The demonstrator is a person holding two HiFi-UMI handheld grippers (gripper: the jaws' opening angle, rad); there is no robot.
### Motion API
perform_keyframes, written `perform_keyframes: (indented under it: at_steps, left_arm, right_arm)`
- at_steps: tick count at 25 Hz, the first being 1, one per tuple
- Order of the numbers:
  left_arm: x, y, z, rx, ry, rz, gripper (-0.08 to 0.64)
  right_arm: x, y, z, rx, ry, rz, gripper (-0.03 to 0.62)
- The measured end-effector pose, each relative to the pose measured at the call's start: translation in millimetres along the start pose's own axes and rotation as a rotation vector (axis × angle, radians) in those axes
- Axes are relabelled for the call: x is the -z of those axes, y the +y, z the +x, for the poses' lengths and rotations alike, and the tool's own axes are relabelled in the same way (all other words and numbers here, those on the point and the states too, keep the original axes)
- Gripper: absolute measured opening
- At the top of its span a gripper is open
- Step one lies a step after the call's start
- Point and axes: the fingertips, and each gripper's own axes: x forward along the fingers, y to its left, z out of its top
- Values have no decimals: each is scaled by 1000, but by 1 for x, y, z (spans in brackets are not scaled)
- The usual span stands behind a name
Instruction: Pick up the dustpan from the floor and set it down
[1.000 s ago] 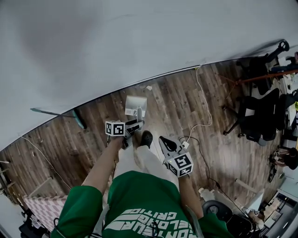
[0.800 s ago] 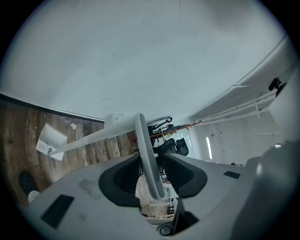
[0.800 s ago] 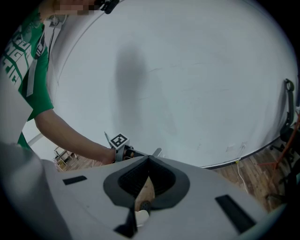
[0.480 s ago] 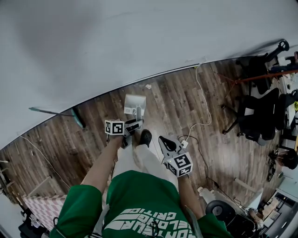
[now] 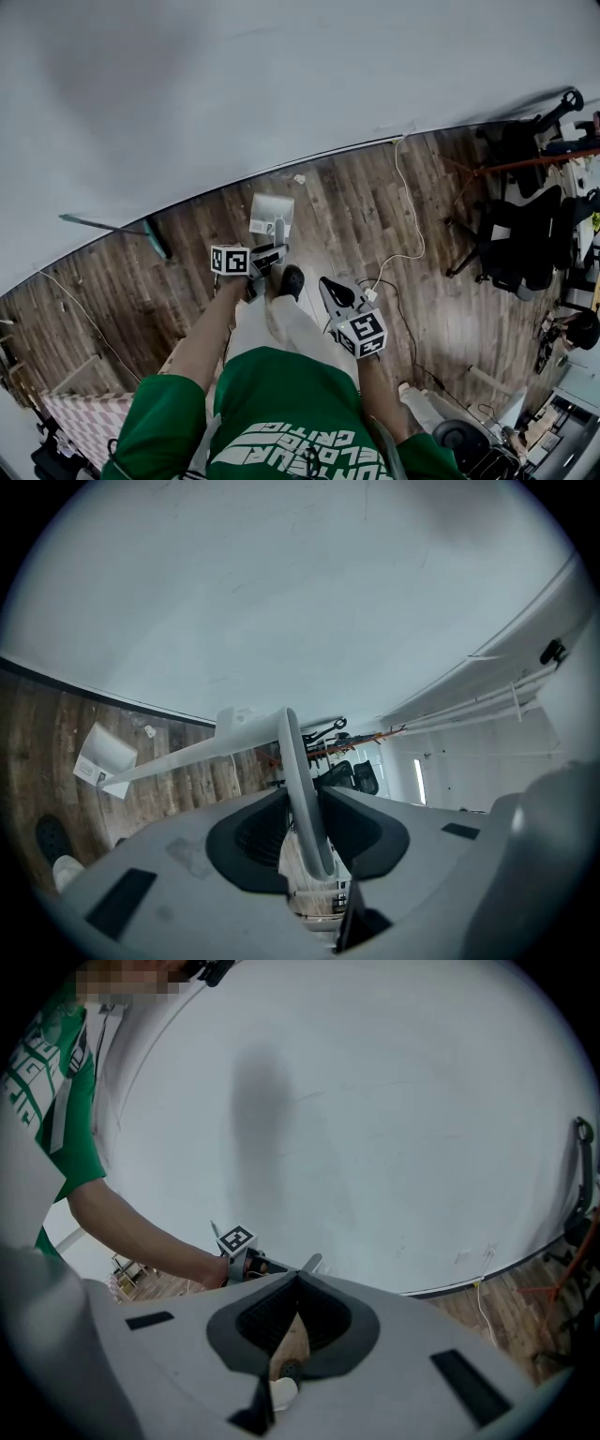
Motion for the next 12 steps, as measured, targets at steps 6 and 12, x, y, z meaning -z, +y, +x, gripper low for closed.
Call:
perform_keyframes:
  at_steps: [6, 12]
  left_arm:
    - [-7, -11, -2, 9, -17, 9, 109]
    - [-11, -27, -3, 35, -30, 23, 109]
  right_arm:
    - [-4, -3, -2, -10, -2, -5, 8]
    - [-6, -3, 1, -30, -12, -8, 8]
